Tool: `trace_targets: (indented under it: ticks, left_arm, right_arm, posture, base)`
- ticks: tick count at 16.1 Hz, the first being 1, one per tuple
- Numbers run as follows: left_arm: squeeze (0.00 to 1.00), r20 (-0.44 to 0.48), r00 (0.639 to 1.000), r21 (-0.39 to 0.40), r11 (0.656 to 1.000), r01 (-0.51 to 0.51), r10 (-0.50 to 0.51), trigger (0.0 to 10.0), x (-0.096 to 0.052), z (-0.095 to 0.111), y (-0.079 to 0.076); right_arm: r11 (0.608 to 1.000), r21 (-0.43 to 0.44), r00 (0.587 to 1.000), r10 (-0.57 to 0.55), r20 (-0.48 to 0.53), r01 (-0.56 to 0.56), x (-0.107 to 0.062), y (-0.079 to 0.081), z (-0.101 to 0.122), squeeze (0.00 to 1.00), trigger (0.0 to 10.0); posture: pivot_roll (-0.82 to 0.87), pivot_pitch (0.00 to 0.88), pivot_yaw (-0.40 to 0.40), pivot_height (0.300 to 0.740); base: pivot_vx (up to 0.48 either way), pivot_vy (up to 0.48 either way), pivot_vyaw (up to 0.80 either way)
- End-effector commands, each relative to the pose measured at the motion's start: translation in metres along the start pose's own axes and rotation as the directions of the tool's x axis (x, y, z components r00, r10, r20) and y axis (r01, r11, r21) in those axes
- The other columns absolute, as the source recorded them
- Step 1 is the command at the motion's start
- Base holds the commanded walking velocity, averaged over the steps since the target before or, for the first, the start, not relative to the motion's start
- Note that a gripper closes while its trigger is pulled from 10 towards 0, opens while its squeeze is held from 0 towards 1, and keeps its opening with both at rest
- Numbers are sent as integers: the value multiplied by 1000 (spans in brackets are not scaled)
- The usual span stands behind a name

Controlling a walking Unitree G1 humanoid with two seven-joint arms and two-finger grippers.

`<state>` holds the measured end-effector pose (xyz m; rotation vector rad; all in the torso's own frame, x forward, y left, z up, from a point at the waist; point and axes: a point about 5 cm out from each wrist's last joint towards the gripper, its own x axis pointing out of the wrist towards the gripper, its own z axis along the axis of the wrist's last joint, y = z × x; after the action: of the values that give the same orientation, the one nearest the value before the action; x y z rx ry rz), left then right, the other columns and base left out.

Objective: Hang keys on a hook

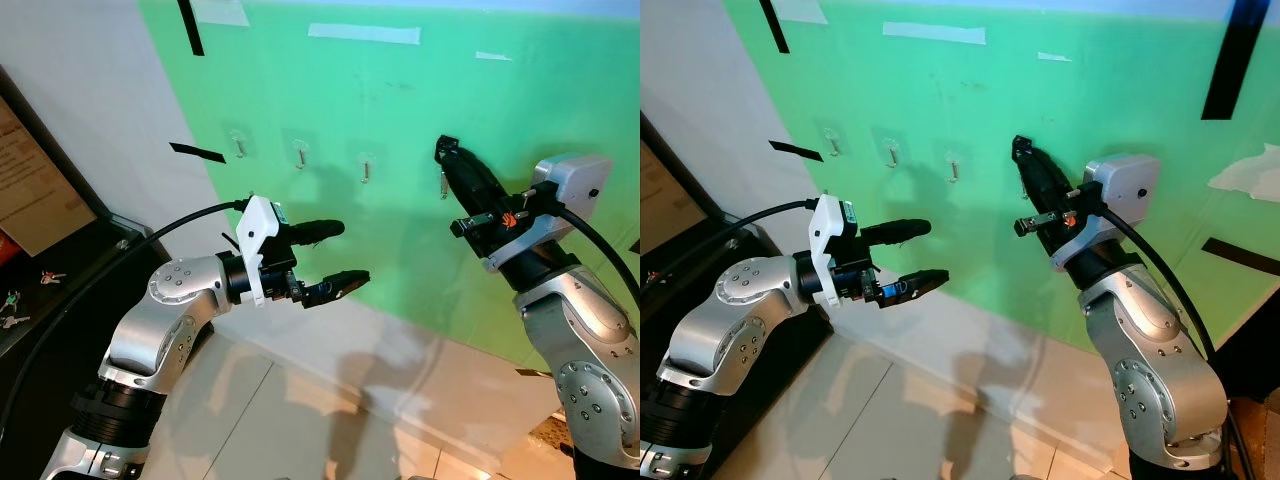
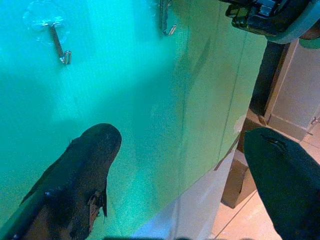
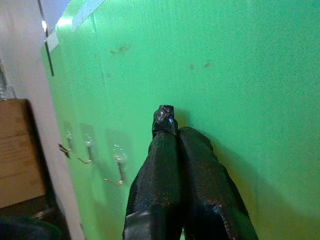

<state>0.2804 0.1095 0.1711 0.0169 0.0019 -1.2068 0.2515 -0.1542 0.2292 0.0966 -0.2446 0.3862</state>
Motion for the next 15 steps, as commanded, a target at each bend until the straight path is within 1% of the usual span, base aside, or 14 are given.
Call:
trace_targets:
  ticks: [1,2,4,5,6,7,8,9,11,12,13,15]
  left_arm:
    - [0,-19,1000,11,1000,0,0,10000,-2,-1,0]
    - [0,-20,1000,11,1000,2,-2,10000,-2,-1,-1]
    - [0,-21,1000,11,1000,5,-5,10000,-3,-1,-1]
    - [0,-23,1000,11,1000,6,-6,10000,-4,-1,-1]
    - [0,-24,1000,11,1000,6,-6,10000,-4,-1,-1]
    - [0,-25,1000,10,1000,8,-7,10000,-4,-1,-1]
    - [0,-26,1000,9,1000,9,-9,10000,-4,-1,-1]
    - [0,-25,1000,8,1000,11,-11,10000,-4,-1,-1]
    - [0,-24,1000,8,1000,12,-12,10000,-3,-1,-1]
    - [0,-24,1000,8,1000,12,-12,10000,-3,-1,-1]
    - [0,-23,1000,8,1000,10,-10,10000,-3,-1,-1]
    - [0,-23,1000,8,1000,7,-7,10000,-3,-1,-1]
  right_arm:
    - [1000,-28,1000,-8,-3,8,0,1,-1,0,10000]
    - [999,-32,1000,-7,-14,6,-2,2,-3,0,10000]
    - [1000,9,1000,-4,-17,5,-9,5,-4,0,10000]
    - [998,54,1000,16,17,-17,-13,8,3,0,10000]
    - [998,63,999,21,26,-23,-14,9,4,0,10000]
    - [992,85,995,96,30,-98,-18,16,8,0,10000]
    - [985,79,988,157,4,-157,-21,20,8,0,10000]
    - [982,55,978,187,-96,-182,-26,22,-2,0,10000]
    - [977,39,956,215,-199,-211,-31,25,-14,0,10000]
    - [973,35,944,231,-234,-229,-34,27,-17,0,10000]
    - [987,48,951,161,-263,-154,-32,22,-24,0,10000]
    - [997,35,966,81,-246,-74,-27,14,-23,0,10000]
  posture:
    - [-181,0,144,740]
    - [-179,0,146,740]
    - [-178,0,147,740]
    - [-180,0,149,740]
    - [-180,0,149,740]
    - [-182,0,150,740]
    - [-186,0,153,740]
    - [-188,0,152,740]
    - [-186,0,150,740]
    - [-186,0,150,740]
    - [-183,0,146,740]
    - [-183,0,146,740]
  base:
    - [0,0,0]
    - [0,0,0]
    - [0,0,0]
    - [0,0,0]
    - [0,0,0]
    - [0,0,0]
    - [0,0,0]
    - [0,0,0]
    - [0,0,0]
    - [0,0,0]
    - [0,0,0]
    - [0,0,0]
